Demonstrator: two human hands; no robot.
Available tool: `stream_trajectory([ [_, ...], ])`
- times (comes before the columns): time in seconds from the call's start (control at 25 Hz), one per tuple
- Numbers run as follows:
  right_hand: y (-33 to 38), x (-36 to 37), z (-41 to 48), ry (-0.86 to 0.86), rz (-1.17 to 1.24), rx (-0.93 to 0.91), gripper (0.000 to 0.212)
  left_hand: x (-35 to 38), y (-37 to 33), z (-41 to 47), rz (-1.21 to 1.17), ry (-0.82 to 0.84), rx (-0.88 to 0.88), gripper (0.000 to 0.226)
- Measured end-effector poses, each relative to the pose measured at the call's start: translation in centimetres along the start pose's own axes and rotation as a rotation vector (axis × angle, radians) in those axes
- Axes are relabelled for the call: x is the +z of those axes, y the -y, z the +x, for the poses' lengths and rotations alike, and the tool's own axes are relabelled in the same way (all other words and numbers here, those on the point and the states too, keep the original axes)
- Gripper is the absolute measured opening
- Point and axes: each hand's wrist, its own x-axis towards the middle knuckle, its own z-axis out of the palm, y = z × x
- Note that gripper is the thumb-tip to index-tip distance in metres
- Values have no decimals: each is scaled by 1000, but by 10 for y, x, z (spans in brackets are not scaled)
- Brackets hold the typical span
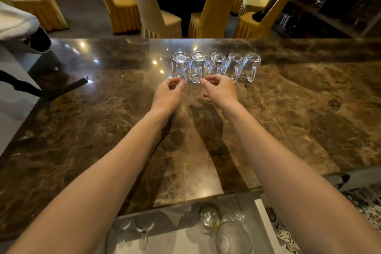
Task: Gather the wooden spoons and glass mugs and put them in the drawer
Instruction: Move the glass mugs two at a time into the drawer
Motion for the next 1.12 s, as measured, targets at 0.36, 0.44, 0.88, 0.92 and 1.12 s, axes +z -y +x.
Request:
stream_trajectory([
  [0.36, -7, 21, 59, 40, -110, -1, 33, 28, 3, 56, 107, -64, 22, 33],
  [0.44, -9, 21, 64, 36, -171, -39, 27, 32, 7, 62, 114, -78, -3, 31],
  [0.88, -6, 29, 56, -37, -207, -149, 18, 23, 7, 58, 241, -139, 109, 24],
  [0.92, -5, 29, 51, -33, -200, -152, 17, 19, 7, 56, 255, -144, 113, 22],
  [1.12, 2, 27, 18, 16, -183, -192, 17, -5, 8, 28, 262, -109, 144, 15],
])
